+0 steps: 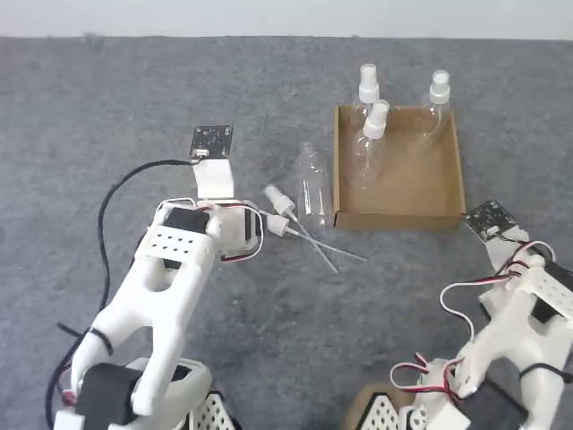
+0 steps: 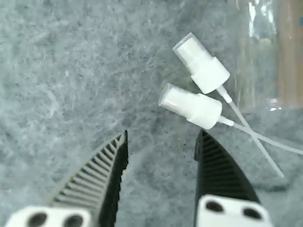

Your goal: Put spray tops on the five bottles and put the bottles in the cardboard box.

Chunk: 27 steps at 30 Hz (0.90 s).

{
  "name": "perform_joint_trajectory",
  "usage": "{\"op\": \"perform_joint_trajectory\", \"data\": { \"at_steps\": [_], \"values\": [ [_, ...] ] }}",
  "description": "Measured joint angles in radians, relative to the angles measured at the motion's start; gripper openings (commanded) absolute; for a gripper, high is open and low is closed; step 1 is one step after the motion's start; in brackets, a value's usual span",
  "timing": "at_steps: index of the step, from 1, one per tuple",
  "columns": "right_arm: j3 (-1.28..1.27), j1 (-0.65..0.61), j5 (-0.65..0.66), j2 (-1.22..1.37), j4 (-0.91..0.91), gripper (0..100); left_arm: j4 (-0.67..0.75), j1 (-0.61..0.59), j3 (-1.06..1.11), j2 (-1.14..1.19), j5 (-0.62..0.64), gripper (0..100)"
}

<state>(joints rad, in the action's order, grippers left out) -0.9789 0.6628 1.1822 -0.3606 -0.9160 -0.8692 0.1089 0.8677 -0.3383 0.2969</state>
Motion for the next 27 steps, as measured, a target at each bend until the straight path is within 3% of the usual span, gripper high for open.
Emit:
{"op": "perform_joint_trajectory", "data": {
  "at_steps": [14,22,27],
  "values": [
    [0.0,0.0,0.0,0.0,0.0,8.7,0.0,-0.002,0.011,0.0,0.0,21],
    [0.0,0.0,-0.032,0.0,0.0,8.7,-0.034,-0.158,-0.035,0.0,0.005,21],
    [0.0,-0.003,-0.058,0.0,0.0,8.7,0.026,-0.114,-0.049,0.002,0.023,21]
  ]
}}
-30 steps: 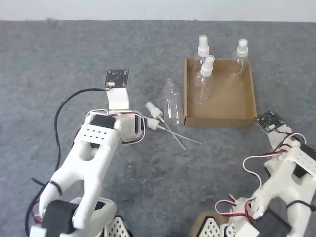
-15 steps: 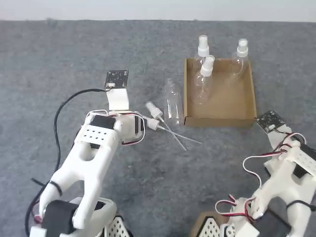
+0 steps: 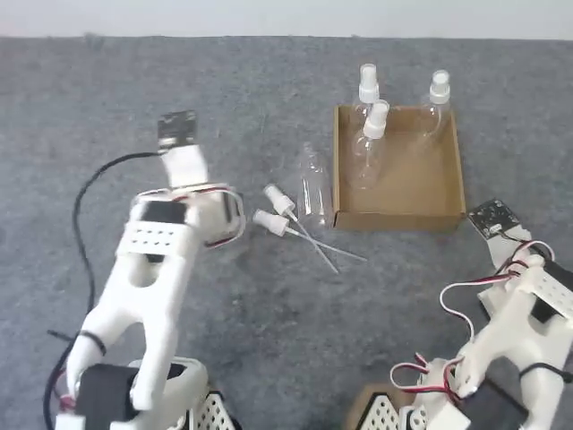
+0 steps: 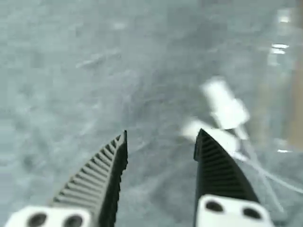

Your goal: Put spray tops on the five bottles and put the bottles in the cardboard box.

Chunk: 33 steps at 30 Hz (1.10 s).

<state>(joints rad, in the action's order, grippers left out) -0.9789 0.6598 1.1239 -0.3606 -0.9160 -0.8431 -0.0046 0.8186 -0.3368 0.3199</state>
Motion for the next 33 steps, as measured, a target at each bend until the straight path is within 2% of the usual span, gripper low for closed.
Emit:
{"op": "perform_joint_trajectory", "data": {
  "at_steps": [3,11,24,28,33],
  "values": [
    [0.0,0.0,-0.005,0.0,0.0,8.7,0.011,0.069,-0.052,0.066,0.012,21],
    [0.0,0.0,-0.009,0.0,0.0,8.7,-0.049,0.114,-0.284,0.382,0.095,21],
    [0.0,0.0,-0.009,0.0,0.0,8.7,-0.051,0.18,-0.311,0.534,0.15,21],
    [0.0,0.0,-0.012,0.0,0.0,8.7,-0.074,0.18,-0.313,0.539,0.141,21],
    [0.0,0.0,-0.012,0.0,0.0,8.7,-0.172,0.18,-0.313,0.509,0.005,21]
  ]
}}
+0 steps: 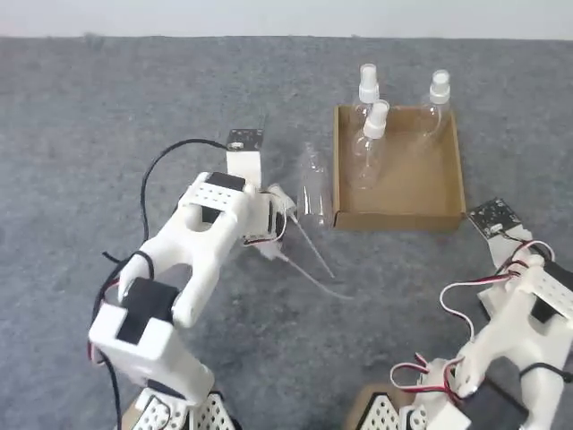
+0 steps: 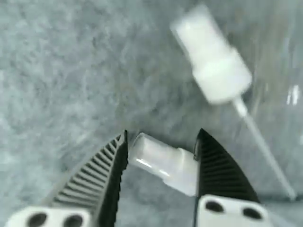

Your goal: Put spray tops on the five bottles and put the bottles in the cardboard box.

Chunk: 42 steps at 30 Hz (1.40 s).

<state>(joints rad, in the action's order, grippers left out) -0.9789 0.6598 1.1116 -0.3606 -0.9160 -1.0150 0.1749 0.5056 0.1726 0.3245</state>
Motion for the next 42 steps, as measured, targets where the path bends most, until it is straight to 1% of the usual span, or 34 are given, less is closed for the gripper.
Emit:
{"op": "perform_joint_trajectory", "data": {
  "at_steps": [5,8,11,14,19,23,25,29,34,38,42],
  "values": [
    [0.0,0.0,0.0,0.0,0.0,8.7,-0.061,-0.011,0.0,-0.034,-0.16,21],
    [0.0,0.0,0.0,0.0,0.0,8.7,-0.074,-0.063,-0.014,-0.052,-0.189,21],
    [0.0,0.0,0.0,0.0,0.0,8.7,-0.083,-0.132,-0.028,-0.106,-0.172,21],
    [0.0,0.0,0.0,0.0,0.0,8.7,-0.118,-0.158,-0.028,-0.193,-0.091,21],
    [0.0,0.0,0.0,0.0,0.0,8.7,-0.137,-0.107,0.029,-0.301,0.031,22],
    [0.0,0.0,0.0,0.0,0.0,8.7,-0.137,-0.055,0.038,-0.29,0.089,26],
    [0.0,0.0,0.0,0.0,0.0,8.7,-0.137,-0.034,0.038,-0.249,0.107,26],
    [0.0,0.0,0.0,0.0,0.0,8.7,-0.137,0.008,0.043,-0.132,0.12,26],
    [0.0,0.0,0.0,0.0,0.0,8.7,-0.12,0.032,0.046,-0.064,0.121,26],
    [0.0,0.0,0.0,0.0,0.0,8.7,-0.077,0.032,0.068,-0.043,0.115,19],
    [0.0,0.0,0.0,0.0,0.0,8.7,-0.044,0.035,0.078,-0.037,0.058,15]
  ]
}}
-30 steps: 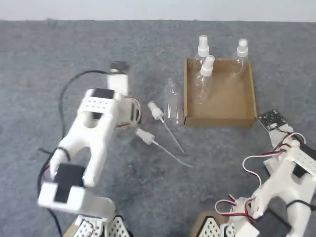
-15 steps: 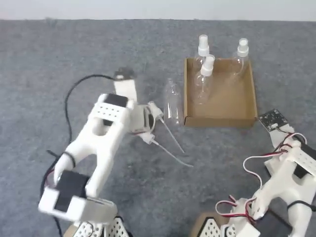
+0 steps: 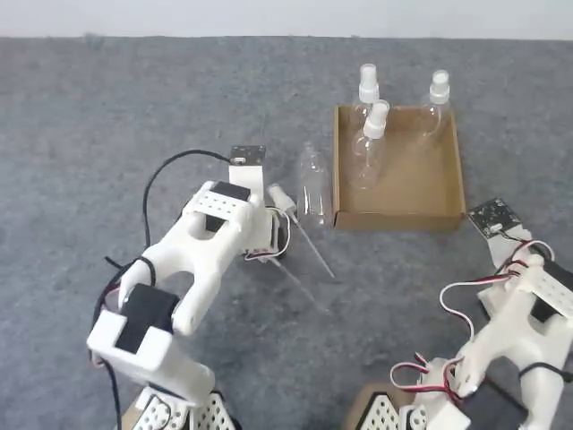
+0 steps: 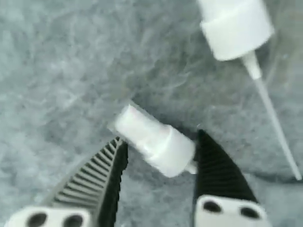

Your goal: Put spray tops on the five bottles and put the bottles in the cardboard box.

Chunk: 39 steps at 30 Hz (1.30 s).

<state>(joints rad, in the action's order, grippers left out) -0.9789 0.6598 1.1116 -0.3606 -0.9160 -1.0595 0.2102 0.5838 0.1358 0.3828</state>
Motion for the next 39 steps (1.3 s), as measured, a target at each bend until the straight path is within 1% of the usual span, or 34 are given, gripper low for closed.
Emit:
{"op": "perform_joint_trajectory", "data": {
  "at_steps": [2,5,8,13,15,16,19,21,26,29,30,32,35,39],
  "values": [
    [0.0,0.0,0.0,0.0,0.0,8.7,0.008,0.002,0.005,-0.002,-0.038,15],
    [0.0,0.003,0.0,0.0,0.0,8.7,0.012,0.002,0.005,-0.002,-0.135,15],
    [0.0,0.006,0.0,0.0,0.0,8.7,0.012,0.002,0.003,-0.002,-0.284,15],
    [0.0,0.006,0.0,0.0,0.0,8.7,-0.028,0.002,0.002,-0.002,-0.557,16],
    [0.0,0.006,0.0,0.0,0.0,8.7,-0.037,-0.005,-0.002,-0.003,-0.629,16],
    [0.0,0.006,0.0,0.0,0.0,8.7,-0.038,-0.012,0.0,-0.003,-0.646,17],
    [0.0,0.006,0.0,0.0,0.0,8.8,-0.038,-0.048,0.002,-0.003,-0.661,21],
    [0.0,0.006,-0.002,0.0,0.0,8.8,-0.035,-0.08,0.006,-0.006,-0.661,22],
    [0.002,0.006,-0.086,0.0,0.0,8.8,0.029,-0.157,0.103,-0.098,-0.661,23],
    [0.009,0.006,-0.137,0.0,0.0,8.8,0.034,-0.189,0.129,-0.193,-0.66,23],
    [0.014,0.006,-0.15,0.002,0.0,8.8,0.034,-0.199,0.129,-0.23,-0.641,23],
    [0.017,0.006,-0.169,0.002,0.0,8.8,0.034,-0.206,0.127,-0.281,-0.605,23],
    [0.018,0.006,-0.181,0.002,-0.002,8.8,0.034,-0.186,0.103,-0.293,-0.569,22],
    [0.02,0.006,-0.181,0.003,-0.002,8.9,0.034,-0.172,0.043,-0.218,-0.535,21]
  ]
}}
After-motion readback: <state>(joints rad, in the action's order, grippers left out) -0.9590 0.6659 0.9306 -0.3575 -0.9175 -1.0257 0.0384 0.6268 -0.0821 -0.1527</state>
